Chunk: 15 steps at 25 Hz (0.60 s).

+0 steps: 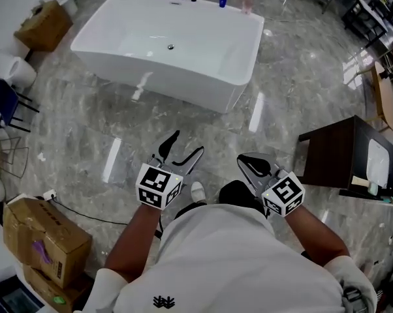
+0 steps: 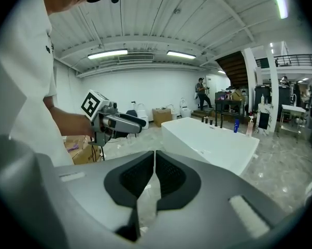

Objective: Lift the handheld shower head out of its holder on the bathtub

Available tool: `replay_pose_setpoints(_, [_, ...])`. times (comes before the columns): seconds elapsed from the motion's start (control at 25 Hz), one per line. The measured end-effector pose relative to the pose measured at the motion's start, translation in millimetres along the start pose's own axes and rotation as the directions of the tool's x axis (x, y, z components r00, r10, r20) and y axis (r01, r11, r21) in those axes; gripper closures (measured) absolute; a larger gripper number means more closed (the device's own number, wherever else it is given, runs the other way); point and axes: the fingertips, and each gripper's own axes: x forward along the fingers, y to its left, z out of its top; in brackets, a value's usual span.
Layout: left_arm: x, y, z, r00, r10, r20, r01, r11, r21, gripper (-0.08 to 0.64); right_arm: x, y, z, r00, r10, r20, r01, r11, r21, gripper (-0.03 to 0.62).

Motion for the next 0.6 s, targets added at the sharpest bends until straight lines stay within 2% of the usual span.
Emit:
replay_pose_setpoints(0.32, [50, 68, 12, 0.999, 0.029, -0.014, -0.030, 0.999, -0.035, 0.245, 61, -64, 26, 1.000, 0.027, 0.005, -0.027, 1.000, 0.012, 0.574])
replay_pose_setpoints(0.6, [107, 129, 62, 0.996, 0.074, -0.041, -0.075, 0.997, -0.034, 0.245, 123, -142, 60, 0.994, 0.109, -0.004, -0.109, 0.994, 0.006, 0.577])
